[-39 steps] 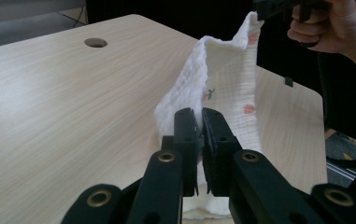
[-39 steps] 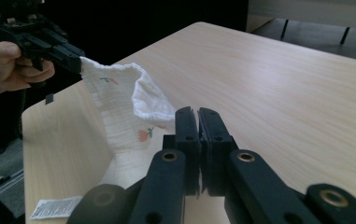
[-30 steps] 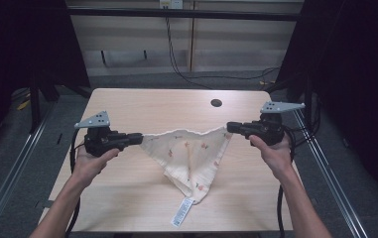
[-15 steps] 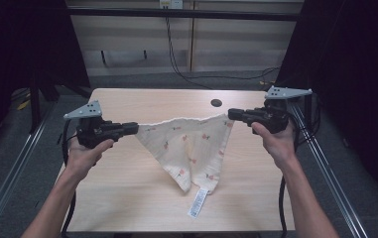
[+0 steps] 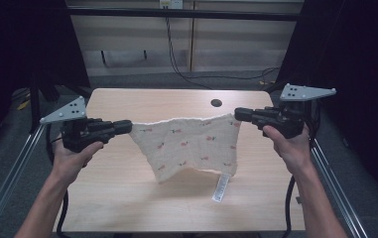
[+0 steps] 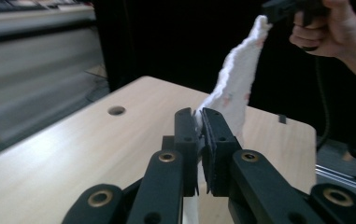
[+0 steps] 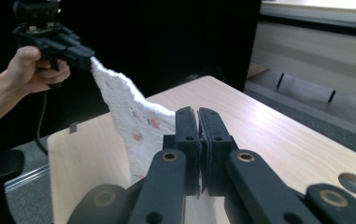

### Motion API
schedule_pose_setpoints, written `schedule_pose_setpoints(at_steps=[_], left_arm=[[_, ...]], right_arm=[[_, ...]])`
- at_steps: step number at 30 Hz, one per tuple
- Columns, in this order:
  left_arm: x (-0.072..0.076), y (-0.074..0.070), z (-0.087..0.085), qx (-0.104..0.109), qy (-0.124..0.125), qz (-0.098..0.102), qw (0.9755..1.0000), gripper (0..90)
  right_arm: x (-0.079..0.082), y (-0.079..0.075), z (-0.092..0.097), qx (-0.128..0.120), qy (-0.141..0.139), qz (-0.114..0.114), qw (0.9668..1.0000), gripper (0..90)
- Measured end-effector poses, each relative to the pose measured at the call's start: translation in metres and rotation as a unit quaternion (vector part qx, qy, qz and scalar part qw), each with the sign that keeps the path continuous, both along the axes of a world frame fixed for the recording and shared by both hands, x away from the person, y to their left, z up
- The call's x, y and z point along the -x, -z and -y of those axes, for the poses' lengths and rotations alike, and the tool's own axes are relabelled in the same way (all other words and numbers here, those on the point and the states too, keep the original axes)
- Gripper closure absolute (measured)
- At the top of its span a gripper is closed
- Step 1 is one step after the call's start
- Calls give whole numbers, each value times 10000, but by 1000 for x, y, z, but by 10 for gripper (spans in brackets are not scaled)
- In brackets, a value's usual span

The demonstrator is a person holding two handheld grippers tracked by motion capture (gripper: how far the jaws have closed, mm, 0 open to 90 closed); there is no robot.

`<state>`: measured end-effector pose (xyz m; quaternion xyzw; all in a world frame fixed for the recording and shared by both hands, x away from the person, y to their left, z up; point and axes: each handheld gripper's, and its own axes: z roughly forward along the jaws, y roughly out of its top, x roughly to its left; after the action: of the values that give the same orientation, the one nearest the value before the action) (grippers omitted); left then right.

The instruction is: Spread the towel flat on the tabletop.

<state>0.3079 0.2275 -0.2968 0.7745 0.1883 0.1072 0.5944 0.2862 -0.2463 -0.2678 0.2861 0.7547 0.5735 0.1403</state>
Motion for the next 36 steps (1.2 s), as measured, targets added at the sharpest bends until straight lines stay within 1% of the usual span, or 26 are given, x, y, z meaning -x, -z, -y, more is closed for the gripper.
schedule_pose_setpoints(at_steps=[1,2,3,4,5,6,8,9,10,11,14,15,16,17,18,19,20,22,24,26,27,31,32,33,35,36], left_arm=[[0,0,0,0,0,0,10000,858],[6,-9,-2,26,30,96,9999,859],[6,-9,-2,26,30,96,9999,861],[11,-16,-3,16,1,95,10000,861],[13,-19,-2,-17,54,88,9999,861],[15,-22,-2,-63,38,150,9999,861],[16,-22,0,-42,88,113,9999,861],[15,-21,1,-92,62,109,9999,861],[7,-14,4,-130,34,-42,9999,861],[7,-14,4,-130,34,-42,9999,861],[-14,9,11,-211,-53,-412,9989,861],[-19,15,13,-241,-109,-464,9986,861],[-30,27,16,-241,-121,-644,9976,861],[-30,27,16,-241,-121,-644,9976,861],[-40,38,21,-395,-199,-725,9964,861],[-40,38,21,-395,-199,-725,9964,861],[-46,45,25,-432,-212,-841,9953,861],[-51,52,29,-477,-213,-928,9943,860],[-55,59,33,-492,-225,-955,9940,860],[-59,65,36,-544,-255,-1016,9930,859],[-61,67,38,-567,-289,-998,9930,859],[-68,73,40,-533,-303,-1093,9921,859],[-72,76,41,-546,-343,-1123,9916,859],[-72,76,41,-546,-343,-1123,9916,859],[-80,82,43,-588,-402,-1189,9903,858],[-86,89,44,-563,-426,-1301,9890,856]], right_arm=[[0,0,0,0,0,0,10000,876],[10,-9,1,17,-116,49,9999,876],[10,-9,1,17,-116,49,9999,876],[12,-10,1,27,-136,50,9999,876],[19,-16,1,23,-155,102,9998,876],[23,-18,1,-17,-199,111,9997,877],[29,-21,1,-17,-200,180,9996,877],[29,-21,0,-13,-212,190,9996,876],[28,-19,0,2,-168,172,9997,877],[28,-19,0,2,-168,172,9997,877],[13,-3,1,87,17,2,10000,877],[1,14,2,137,111,-202,9996,877],[-4,22,2,164,171,-270,9994,877],[-4,22,2,164,171,-270,9994,877],[-13,35,4,160,212,-401,9988,877],[-13,35,4,160,212,-401,9988,877],[-16,39,4,174,242,-441,9986,877],[-25,50,5,222,296,-575,9977,877],[-31,58,5,290,350,-662,9968,877],[-36,65,5,268,369,-757,9961,877],[-38,68,5,286,381,-782,9958,877],[-46,79,5,351,462,-883,9944,877],[-52,84,8,342,530,-915,9938,877],[-52,84,8,342,530,-915,9938,877],[-58,88,9,408,627,-913,9930,876],[-65,95,11,402,674,-928,9926,876]])
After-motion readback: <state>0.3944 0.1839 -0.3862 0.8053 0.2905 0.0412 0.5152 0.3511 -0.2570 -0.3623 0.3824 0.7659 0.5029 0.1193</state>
